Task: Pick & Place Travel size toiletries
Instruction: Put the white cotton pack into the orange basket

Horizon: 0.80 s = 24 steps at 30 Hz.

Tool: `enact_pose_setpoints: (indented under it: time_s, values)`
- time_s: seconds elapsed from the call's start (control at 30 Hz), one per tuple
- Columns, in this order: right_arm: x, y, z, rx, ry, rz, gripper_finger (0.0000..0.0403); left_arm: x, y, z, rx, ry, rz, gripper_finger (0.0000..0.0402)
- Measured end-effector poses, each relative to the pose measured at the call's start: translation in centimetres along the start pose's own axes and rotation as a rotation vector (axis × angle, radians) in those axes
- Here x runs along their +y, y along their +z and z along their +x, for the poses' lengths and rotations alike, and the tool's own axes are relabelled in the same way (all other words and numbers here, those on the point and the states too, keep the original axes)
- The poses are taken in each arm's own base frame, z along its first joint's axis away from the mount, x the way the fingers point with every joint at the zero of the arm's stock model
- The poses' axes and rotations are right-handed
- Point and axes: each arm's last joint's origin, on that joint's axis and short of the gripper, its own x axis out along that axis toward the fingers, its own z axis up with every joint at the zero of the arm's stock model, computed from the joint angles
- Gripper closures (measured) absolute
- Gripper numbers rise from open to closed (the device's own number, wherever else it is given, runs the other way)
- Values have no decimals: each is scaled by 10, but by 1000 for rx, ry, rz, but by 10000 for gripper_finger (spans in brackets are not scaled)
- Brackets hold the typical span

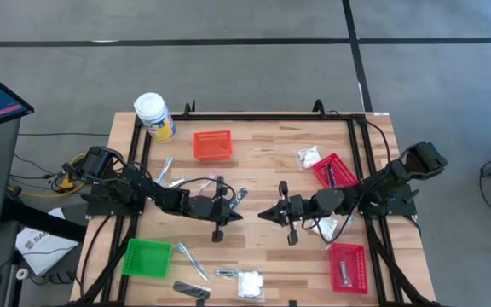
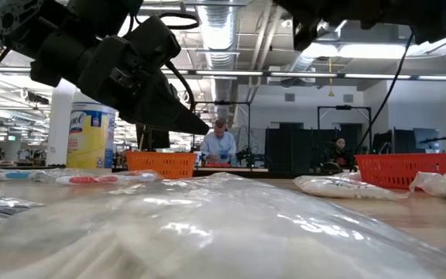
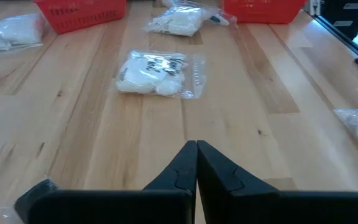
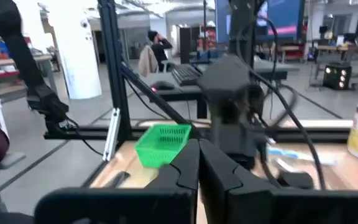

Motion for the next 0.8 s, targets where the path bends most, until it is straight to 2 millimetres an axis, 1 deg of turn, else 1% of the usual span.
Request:
enact_pose_setpoints:
  time_s: [0.13,0.27,0.4,0.5,0.63,0.7,0.8]
  values:
    - [-5,-5,1,57,-19,9,403,-1,0,0,0,-2,0,399]
    - [-6,-16,-1,167,-40,76,403,-1,0,0,0,-2,0,399]
    - [-1,-29,-5,292,-56,170,403,-1,0,0,-1,-2,7,399]
    - [4,-32,-7,326,-50,196,403,1,0,0,-3,4,4,399]
    - [9,-31,-8,311,-54,195,403,4,1,1,-7,13,1,399]
    - [9,-27,-11,317,-57,203,403,5,3,-2,0,10,20,399]
    - [2,-11,-13,362,-96,210,403,5,19,-15,-40,11,37,399]
